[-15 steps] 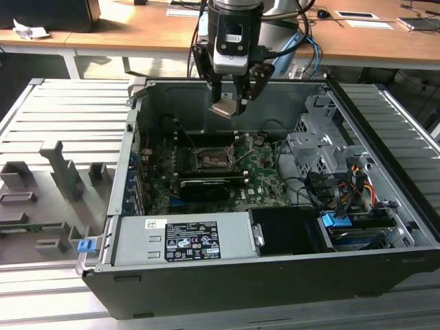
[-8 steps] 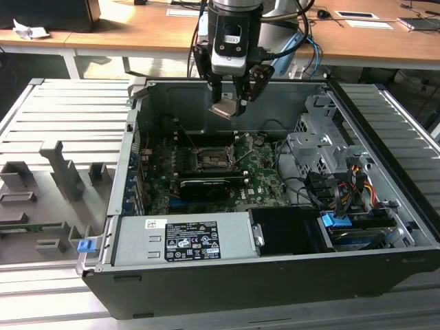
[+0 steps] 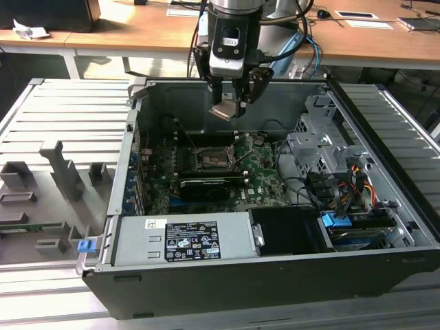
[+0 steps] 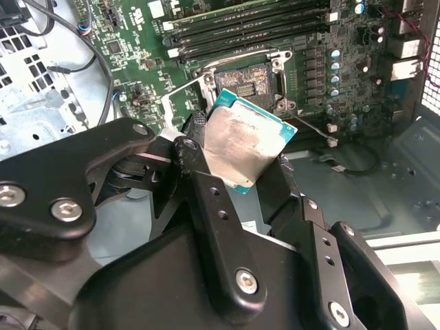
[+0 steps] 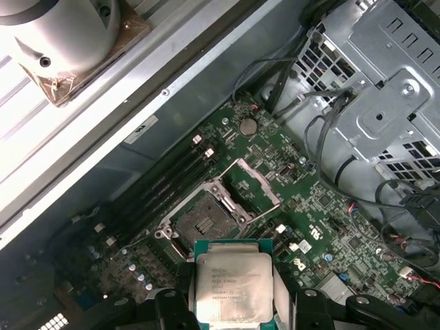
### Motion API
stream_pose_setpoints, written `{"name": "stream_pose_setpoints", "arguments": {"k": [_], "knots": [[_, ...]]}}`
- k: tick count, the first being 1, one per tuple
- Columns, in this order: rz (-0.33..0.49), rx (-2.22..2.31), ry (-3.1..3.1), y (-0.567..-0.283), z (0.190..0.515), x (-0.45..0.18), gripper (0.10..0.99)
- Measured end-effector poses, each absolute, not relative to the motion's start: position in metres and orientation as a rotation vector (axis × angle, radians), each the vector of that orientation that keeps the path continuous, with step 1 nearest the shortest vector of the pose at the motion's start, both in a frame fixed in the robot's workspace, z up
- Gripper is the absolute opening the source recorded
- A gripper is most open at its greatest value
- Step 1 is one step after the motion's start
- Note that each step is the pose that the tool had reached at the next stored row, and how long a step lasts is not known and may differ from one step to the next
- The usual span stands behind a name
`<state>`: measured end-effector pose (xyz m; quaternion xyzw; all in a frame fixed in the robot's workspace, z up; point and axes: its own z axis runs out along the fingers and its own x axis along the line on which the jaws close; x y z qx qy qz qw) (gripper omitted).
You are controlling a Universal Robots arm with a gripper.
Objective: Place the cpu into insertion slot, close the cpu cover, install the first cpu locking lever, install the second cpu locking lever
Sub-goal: 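Place the cpu into insertion slot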
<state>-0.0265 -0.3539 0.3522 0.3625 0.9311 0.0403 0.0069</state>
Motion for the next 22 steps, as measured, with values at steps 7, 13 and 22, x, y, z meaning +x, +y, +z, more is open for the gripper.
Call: {"name": "stream_pose_setpoints", "arguments": {"k": [7, 13, 22], "knots": [[0.126, 1.153, 2.904, -0.3539, 0.3503, -0.0265, 0.537], [0.126, 1.175, 2.895, -0.3539, 0.3483, -0.0265, 0.537], [0.125, 1.217, 2.876, -0.3539, 0.3457, -0.0265, 0.537]]}}
